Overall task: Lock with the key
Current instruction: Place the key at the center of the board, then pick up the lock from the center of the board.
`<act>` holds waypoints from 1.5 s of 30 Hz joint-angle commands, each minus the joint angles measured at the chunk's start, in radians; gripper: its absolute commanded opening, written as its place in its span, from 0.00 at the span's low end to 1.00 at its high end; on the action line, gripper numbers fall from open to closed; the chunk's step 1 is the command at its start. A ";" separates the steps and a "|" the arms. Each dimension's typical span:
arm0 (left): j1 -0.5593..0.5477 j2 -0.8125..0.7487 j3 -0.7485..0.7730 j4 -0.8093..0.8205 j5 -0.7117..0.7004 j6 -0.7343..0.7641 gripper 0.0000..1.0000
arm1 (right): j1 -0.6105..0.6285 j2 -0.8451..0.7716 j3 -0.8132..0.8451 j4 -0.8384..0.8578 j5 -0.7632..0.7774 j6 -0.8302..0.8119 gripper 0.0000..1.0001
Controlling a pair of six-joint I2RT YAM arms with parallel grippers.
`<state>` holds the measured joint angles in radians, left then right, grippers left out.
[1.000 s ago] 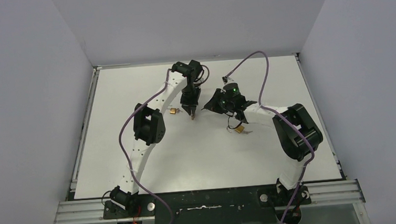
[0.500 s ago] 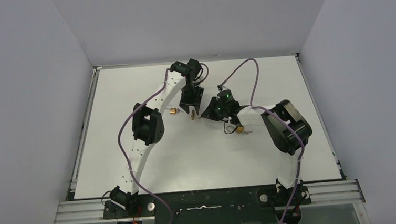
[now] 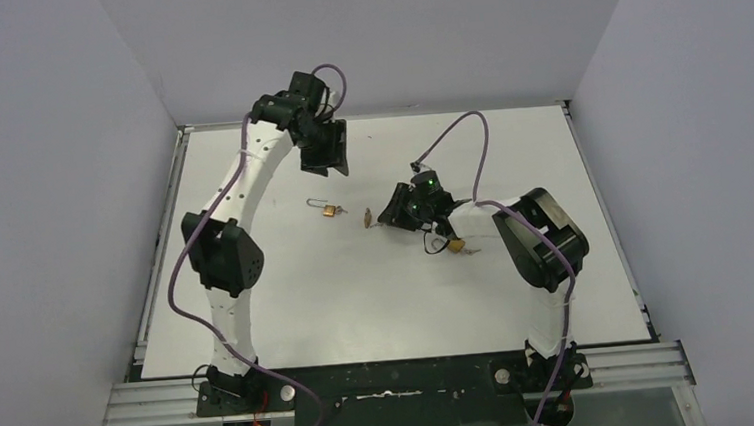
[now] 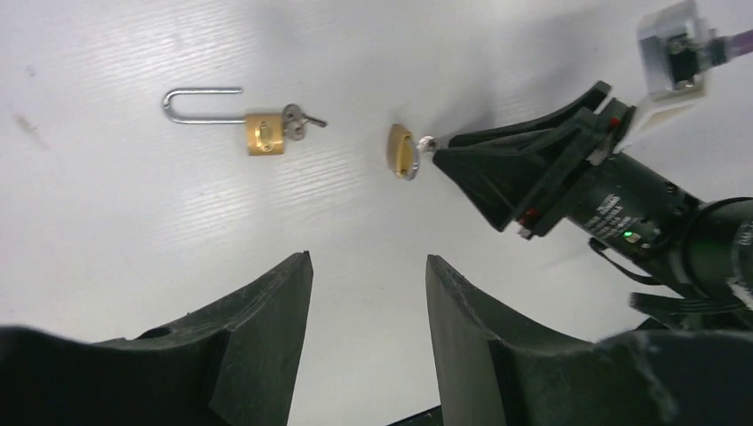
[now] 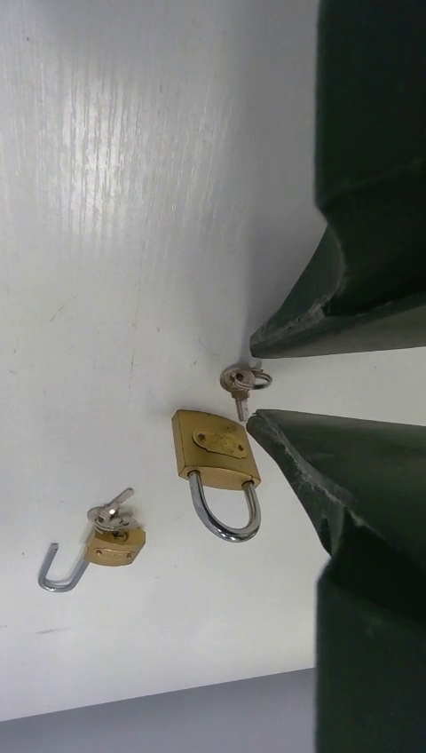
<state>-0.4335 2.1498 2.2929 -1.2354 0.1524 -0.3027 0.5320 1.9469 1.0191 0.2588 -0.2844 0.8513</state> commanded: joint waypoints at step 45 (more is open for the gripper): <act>0.713 -0.803 -1.282 0.771 0.529 -0.164 0.77 | 0.247 0.509 1.196 -0.971 0.106 -1.059 0.83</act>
<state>0.2699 1.3640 1.0046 -0.5434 0.6170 -0.4675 0.7788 2.4519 2.1811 -0.7200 -0.1379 -0.1902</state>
